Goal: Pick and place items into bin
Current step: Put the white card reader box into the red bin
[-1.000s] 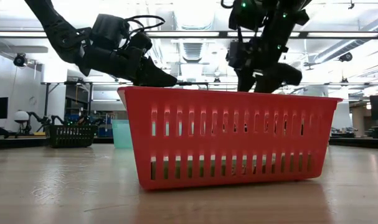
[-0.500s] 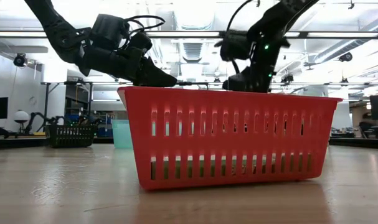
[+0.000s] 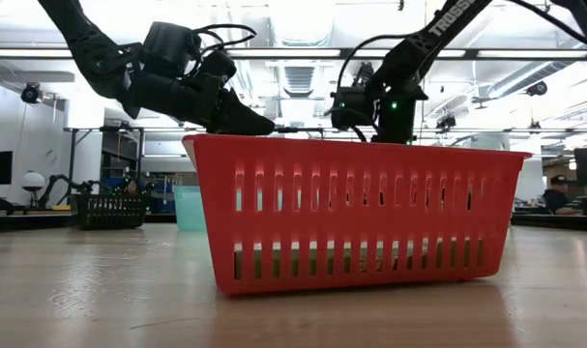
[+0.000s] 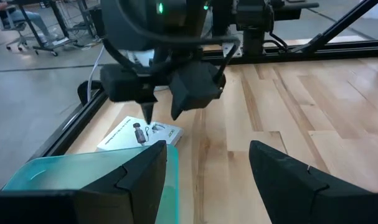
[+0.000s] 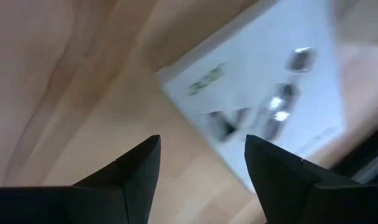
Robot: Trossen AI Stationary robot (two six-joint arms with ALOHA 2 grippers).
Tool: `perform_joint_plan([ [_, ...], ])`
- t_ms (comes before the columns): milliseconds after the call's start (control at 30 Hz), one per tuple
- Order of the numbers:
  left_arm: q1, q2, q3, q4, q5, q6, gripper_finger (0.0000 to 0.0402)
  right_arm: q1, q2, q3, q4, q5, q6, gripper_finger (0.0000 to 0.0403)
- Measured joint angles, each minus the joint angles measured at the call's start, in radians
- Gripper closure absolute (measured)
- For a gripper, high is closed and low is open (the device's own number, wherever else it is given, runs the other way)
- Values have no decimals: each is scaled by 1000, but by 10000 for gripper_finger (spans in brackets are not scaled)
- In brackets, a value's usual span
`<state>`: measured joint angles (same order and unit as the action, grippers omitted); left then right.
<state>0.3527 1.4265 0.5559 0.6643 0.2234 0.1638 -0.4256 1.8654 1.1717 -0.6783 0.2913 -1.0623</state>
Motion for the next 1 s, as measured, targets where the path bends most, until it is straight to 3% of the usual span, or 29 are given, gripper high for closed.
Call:
perform_joint_plan([
  [700, 0, 0, 0, -1, 0, 0, 189, 16, 65, 5, -18, 6, -153, 241],
  [1000, 0, 0, 0, -1, 0, 1, 189, 67, 67, 2, -29, 0, -144, 289],
])
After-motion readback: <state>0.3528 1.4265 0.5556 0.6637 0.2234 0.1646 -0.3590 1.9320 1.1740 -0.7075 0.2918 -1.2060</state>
